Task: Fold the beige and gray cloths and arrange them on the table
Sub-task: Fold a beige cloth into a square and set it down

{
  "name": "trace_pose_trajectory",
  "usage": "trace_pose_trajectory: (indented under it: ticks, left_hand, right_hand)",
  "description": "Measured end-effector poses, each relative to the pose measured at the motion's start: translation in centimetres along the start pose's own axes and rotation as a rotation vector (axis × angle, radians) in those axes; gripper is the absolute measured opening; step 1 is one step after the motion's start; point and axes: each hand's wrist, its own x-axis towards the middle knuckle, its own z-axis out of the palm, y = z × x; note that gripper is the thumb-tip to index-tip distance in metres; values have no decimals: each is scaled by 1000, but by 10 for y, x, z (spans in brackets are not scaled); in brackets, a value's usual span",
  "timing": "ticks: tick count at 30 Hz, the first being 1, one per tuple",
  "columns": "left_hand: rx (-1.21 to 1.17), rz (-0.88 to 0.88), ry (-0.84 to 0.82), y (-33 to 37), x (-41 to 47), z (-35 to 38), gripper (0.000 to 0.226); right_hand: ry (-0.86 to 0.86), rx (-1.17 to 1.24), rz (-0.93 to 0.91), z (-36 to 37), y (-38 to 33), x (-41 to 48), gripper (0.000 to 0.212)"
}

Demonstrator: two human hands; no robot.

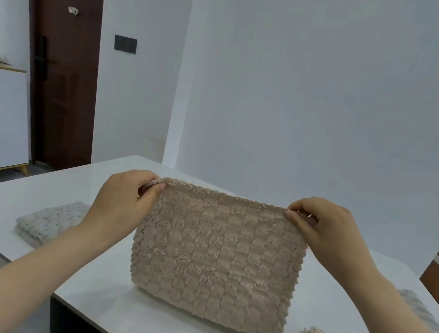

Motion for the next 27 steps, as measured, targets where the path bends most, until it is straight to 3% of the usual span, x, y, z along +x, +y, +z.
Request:
trace_pose_trajectory:
  ticks: [5,12,20,27]
  left_hand:
    - [-142,-107,3,5,1,7,48]
    - [-289,-241,-37,10,6,22,53]
    - [-391,-196,-198,34,-16,36,29]
    - [-599,-315,-143,54,-26,33,4]
  right_hand:
    - [17,151,77,3,-7,0,9]
    - [-149,450,239,8,-20,0,9]
    - [-254,606,192,17,-44,-2,13]
    - [-335,805,270,23,-59,0,17]
